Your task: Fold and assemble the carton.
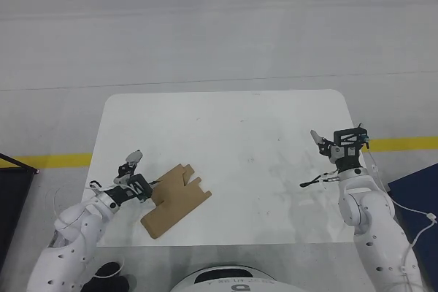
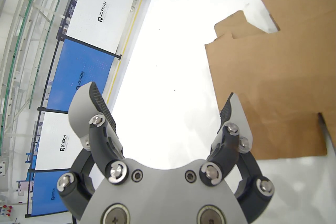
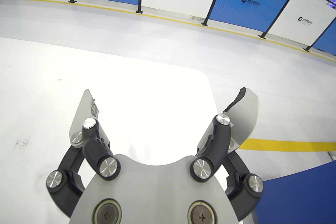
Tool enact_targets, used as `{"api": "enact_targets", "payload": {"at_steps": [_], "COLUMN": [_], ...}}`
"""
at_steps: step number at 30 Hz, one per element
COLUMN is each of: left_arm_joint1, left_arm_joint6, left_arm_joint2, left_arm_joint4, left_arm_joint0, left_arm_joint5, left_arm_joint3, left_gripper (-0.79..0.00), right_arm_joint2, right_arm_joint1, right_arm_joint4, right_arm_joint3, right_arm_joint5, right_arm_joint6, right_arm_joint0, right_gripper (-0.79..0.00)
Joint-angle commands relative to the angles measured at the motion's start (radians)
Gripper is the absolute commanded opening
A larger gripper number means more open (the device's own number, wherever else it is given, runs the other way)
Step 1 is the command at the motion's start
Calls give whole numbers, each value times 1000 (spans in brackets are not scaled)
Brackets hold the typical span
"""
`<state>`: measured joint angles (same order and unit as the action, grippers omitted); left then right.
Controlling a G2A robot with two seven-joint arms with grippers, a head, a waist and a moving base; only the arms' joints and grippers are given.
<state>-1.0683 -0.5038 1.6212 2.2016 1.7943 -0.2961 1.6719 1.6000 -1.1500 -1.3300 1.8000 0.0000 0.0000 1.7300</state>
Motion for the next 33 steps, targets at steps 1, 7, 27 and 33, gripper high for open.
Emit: {"api": "enact_targets", "payload": {"at_steps": [1, 7, 27, 33], "left_arm_joint1": [4, 11, 4, 14], "left_arm_joint6": [-7, 27, 39, -107], "left_arm_joint2": [32, 69, -96, -116], "left_arm_joint4": [51, 157, 292, 306], "left_arm_joint0": [28, 69, -54, -30], "left_arm_joint5": [63, 161, 193, 143], "left_arm_joint3": [6, -8, -99, -61], "left_gripper": [0, 0, 0, 0], "right_arm_joint2": [0, 0, 0, 0], "right_arm_joint1": [0, 0, 0, 0], "right_arm_joint4": [0, 0, 0, 0], "right_arm_joint3": [0, 0, 0, 0], "right_arm_joint5": [0, 0, 0, 0], "right_arm_joint6": [0, 0, 0, 0], "right_arm_joint0": [0, 0, 0, 0], "right_gripper": [0, 0, 0, 0]}}
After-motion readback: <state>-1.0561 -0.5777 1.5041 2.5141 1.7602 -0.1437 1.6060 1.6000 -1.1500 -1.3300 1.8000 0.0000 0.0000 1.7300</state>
